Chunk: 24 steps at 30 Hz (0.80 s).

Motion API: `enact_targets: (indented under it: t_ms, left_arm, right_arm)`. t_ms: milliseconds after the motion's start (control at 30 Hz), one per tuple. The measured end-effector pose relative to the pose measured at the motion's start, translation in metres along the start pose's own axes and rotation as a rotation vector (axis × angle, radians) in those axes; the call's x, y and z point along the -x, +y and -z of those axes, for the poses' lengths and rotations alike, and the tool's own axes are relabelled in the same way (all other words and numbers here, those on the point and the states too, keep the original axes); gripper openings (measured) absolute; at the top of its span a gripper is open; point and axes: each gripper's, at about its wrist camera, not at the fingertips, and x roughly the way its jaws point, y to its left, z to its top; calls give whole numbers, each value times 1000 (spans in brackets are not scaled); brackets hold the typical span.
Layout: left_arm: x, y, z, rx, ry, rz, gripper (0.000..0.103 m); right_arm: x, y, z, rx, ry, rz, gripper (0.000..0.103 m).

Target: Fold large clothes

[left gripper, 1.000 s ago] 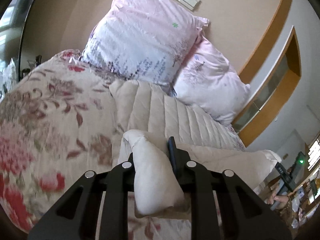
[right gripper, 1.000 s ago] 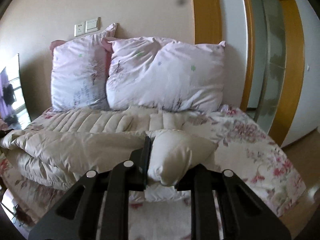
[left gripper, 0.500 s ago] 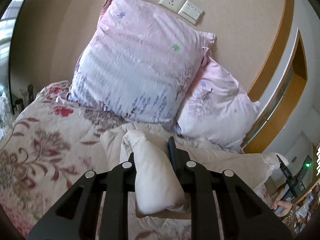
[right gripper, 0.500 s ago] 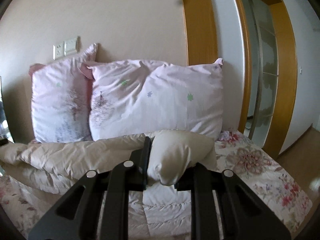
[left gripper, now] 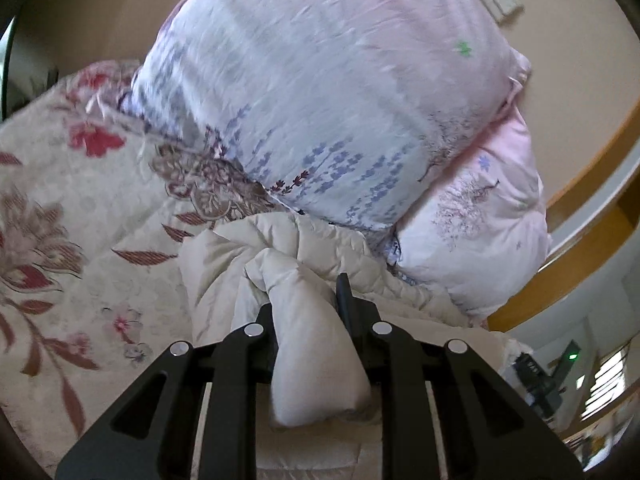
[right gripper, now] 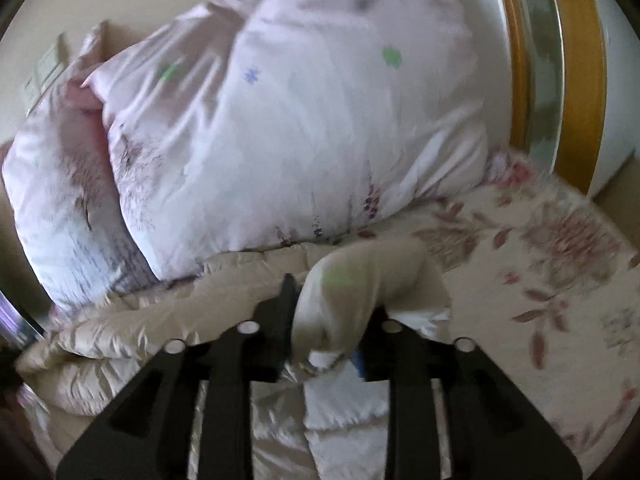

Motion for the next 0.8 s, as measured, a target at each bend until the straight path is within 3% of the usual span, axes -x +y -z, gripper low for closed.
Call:
enact_targets:
  t_ms: [133,333,400,467,600,800]
  left_arm:
    - [-5,6,-8,73,-11,74,26]
    - [11,9,-22,161,-71,172,54]
    - [23,10,-25,167,-119,183,68]
    - [37,12,-28,158,-167,189,69]
    - [42,10,-23,101,-124,102,69]
    - [34,4,-3,-23,-48,-43,68]
  right_arm:
    - [-24,-9,-18,-133,46,-92,57]
    - [-16,-16,-36,-178,-5,-156,68]
    - [-2,-20,-38,-172,-43,-162,72]
    - [9,-24,-39,-163,-60,-155,73]
    - [16,-35,-37,-130,-31,-102,73]
    - [8,-52,-19,-92,84,-30,73]
